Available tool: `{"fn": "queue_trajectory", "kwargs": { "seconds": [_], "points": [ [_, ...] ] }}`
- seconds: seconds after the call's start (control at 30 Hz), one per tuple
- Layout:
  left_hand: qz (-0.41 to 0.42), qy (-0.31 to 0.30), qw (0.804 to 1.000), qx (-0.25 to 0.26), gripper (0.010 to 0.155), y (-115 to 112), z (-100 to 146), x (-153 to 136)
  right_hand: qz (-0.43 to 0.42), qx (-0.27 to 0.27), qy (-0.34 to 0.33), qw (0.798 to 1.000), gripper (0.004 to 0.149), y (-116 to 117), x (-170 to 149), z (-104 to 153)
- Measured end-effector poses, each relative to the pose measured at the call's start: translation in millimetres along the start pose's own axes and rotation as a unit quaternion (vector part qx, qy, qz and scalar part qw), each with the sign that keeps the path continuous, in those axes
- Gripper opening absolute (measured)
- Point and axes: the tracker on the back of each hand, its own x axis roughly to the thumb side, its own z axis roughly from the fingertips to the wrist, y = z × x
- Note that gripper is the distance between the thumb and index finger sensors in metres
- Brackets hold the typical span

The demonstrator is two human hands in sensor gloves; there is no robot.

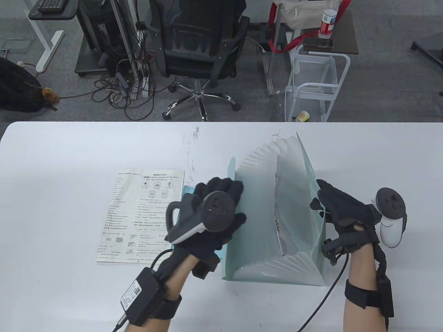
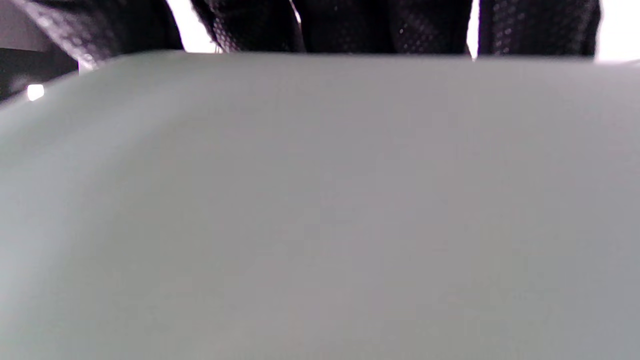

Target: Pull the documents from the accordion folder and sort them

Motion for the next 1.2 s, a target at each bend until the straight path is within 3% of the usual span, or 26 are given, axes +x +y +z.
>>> {"fn": "queue_trajectory", "kwargs": {
  "seconds": [0.13, 0.23, 0.33, 0.47, 0.67, 0.77, 1.2],
  "points": [
    [-0.063, 0.005, 0.997, -0.034, 0.074, -23.1, -22.3, 35.4, 0.004, 0.000, -0.002, 1.000, 0.063, 1.1, 0.1, 0.3],
    [-0.082, 0.067, 0.992, -0.074, 0.075, -32.6, -34.8, 44.9, 0.005, 0.000, -0.002, 1.000, 0.063, 1.2, -0.2, 0.2],
    [-0.111, 0.087, 0.988, -0.068, 0.073, -38.1, -42.4, 51.0, 0.004, 0.003, -0.001, 1.000, 0.063, 1.4, -0.2, 0.0],
    [-0.095, 0.086, 0.990, -0.066, 0.068, -41.7, -48.2, 54.1, 0.002, 0.005, -0.001, 1.000, 0.063, 1.6, -0.1, 0.2],
    [-0.031, 0.028, 0.993, -0.113, 0.054, -52.3, -54.6, 59.2, -0.008, 0.007, 0.000, 1.000, 0.063, -1.1, -1.3, 0.1],
    [-0.040, 0.025, 0.990, -0.132, 0.053, -60.6, -59.8, 60.6, -0.012, 0.007, 0.000, 1.000, 0.063, -2.2, -1.4, 0.5],
    [-0.047, 0.056, 0.983, -0.170, 0.062, -81.4, -75.1, 46.9, -0.033, 0.008, 0.000, 0.999, 0.063, -8.2, -3.6, 1.6]
  ]
}}
